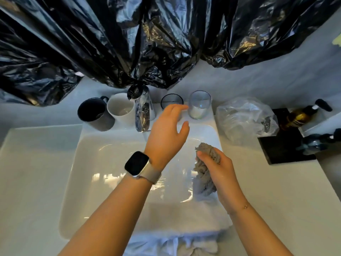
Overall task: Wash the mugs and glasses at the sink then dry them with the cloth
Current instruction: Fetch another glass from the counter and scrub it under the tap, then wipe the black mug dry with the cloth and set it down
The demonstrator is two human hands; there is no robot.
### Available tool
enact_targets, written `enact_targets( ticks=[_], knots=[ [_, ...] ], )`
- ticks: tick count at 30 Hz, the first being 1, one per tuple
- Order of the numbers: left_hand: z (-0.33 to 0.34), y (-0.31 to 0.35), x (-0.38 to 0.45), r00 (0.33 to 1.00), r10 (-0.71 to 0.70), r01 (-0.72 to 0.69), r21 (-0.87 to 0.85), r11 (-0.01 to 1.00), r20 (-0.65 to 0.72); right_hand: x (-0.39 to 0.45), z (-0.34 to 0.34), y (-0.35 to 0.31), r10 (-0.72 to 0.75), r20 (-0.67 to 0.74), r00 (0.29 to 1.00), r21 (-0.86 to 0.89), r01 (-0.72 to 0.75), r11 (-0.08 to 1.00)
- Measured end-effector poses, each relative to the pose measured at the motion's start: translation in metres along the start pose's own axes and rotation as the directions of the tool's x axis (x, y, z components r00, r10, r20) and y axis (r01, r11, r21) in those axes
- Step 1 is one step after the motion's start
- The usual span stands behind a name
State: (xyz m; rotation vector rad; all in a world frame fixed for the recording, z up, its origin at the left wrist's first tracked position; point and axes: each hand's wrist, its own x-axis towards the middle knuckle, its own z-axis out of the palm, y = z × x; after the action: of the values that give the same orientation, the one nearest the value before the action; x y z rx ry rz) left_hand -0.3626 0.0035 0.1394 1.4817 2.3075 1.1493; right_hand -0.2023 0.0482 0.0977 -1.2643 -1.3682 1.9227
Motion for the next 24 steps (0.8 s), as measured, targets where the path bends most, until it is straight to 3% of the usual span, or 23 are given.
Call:
enact_targets(
  ticks=[3, 6, 10, 17, 19, 21, 23, 24],
  knots=[
    [-0.041, -0.015, -0.017, 0.984, 0.046, -0.028, 0.105, 0.994, -0.171, -0.003, 0.014, -0.002, -0.018, 0.026, 1.000, -0.057, 0.019, 0.998],
    [-0.068, -0.036, -0.012, 0.963, 0.015, 0.061, 0.271, 0.961, -0.271, -0.006, 0.026, 0.000, -0.021, 0.038, 0.999, -0.074, 0.024, 0.997],
    [-0.072, -0.055, -0.009, 0.988, -0.022, 0.064, 0.273, 0.960, -0.154, -0.012, 0.040, 0.003, -0.055, 0.062, 0.997, -0.051, 0.058, 0.997],
    [-0.063, -0.071, -0.050, 0.994, -0.038, 0.062, 0.249, 0.967, -0.100, -0.021, 0.050, 0.000, -0.014, 0.039, 0.999, -0.036, 0.015, 0.999],
    [-0.061, -0.070, -0.076, 0.987, -0.073, 0.096, 0.159, 0.983, -0.146, -0.024, 0.052, -0.004, -0.011, 0.050, 0.999, -0.052, 0.014, 0.999],
    [-0.054, -0.064, -0.110, 0.973, -0.158, 0.145, -0.088, 0.986, -0.167, -0.027, 0.056, -0.008, -0.013, 0.045, 0.999, -0.065, 0.016, 0.998],
    [-0.041, -0.057, -0.137, 0.969, -0.246, 0.240, -0.312, 0.919, 0.021, -0.030, 0.064, -0.011, 0.010, 0.063, 0.998, 0.025, -0.012, 1.000],
    [-0.033, -0.052, -0.146, 0.955, -0.253, 0.291, -0.341, 0.894, 0.152, -0.033, 0.069, -0.012, 0.019, 0.093, 0.996, 0.094, -0.028, 0.995]
  ],
)
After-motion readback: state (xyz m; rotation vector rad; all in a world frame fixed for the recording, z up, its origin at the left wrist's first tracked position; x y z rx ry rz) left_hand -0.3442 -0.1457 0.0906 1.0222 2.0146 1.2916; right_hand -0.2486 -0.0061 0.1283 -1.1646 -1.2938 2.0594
